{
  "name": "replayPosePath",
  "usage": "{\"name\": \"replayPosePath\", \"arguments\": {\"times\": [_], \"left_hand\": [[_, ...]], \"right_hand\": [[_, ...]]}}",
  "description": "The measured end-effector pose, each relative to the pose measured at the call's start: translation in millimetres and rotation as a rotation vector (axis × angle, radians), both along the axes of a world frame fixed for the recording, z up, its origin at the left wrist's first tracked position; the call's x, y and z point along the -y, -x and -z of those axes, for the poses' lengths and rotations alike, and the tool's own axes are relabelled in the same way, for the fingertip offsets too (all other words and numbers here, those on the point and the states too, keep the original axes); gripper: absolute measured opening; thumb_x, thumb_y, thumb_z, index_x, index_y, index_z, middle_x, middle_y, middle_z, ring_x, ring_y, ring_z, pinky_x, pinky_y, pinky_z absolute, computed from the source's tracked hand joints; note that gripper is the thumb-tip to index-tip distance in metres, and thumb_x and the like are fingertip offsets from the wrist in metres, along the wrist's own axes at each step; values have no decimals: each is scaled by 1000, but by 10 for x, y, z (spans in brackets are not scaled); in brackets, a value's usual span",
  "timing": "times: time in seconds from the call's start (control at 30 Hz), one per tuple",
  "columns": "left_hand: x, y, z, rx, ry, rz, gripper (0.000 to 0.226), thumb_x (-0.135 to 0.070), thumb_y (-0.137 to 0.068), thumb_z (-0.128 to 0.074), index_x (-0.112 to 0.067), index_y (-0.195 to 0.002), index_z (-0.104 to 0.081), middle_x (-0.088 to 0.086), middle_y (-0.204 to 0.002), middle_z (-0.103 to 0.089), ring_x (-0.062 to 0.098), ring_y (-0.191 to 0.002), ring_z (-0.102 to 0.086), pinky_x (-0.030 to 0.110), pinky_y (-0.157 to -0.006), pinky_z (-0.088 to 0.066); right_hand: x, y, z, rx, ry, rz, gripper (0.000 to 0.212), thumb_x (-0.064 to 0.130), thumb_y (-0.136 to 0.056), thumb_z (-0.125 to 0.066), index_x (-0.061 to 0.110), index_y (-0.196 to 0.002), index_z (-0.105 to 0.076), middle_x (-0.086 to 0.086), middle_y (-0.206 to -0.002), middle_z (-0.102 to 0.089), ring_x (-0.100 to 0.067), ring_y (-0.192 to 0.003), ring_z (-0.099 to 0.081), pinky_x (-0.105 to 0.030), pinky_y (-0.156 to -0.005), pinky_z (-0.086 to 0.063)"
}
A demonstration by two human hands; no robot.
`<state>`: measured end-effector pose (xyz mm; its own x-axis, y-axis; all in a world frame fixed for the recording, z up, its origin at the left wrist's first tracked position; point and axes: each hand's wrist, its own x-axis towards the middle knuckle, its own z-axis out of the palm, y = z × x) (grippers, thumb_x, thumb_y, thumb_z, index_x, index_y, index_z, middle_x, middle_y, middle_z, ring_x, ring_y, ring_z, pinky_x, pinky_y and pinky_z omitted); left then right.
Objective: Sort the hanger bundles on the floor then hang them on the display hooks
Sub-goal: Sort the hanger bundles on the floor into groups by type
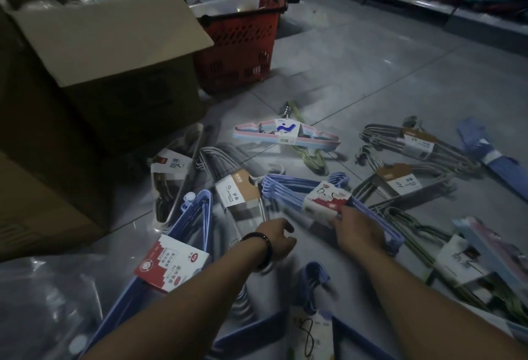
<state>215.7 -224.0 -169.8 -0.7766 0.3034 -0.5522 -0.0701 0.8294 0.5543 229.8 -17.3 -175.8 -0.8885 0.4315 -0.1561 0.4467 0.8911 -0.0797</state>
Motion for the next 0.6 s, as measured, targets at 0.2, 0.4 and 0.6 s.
{"name": "replayPosePath", "arguments": {"times": [0.2,0.4,0.6], "left_hand": [[-68,65,-259,116,-322,-255,51,-51,-98,-62,-13,-131,-61,14,-126,-65,29,-101,-67,38,-89,-52],[64,203,-848,224,-859,-576,70,-73,-83,-63,-25,-133,-57,6,-127,-61,31,-97,-70,38,-75,-59],[602,310,-1350,-85,-1039,-946,47,-40,-85,-82,2,-104,-72,19,-96,-77,33,-85,-75,47,-75,-62]], "right_hand": [[-31,201,-627,-290,298,89,37,51,-97,-62,16,-103,-74,-7,-88,-72,-30,-80,-68,-36,-69,-55],[777,133,-1077,-567,408,-12,39,52,-94,-64,15,-98,-76,-7,-89,-76,-31,-80,-69,-33,-65,-47],[1571,-31,-1274,-631,298,-281,20,34,-91,-65,19,-101,-73,-14,-86,-74,-42,-81,-69,-36,-59,-42]]}}
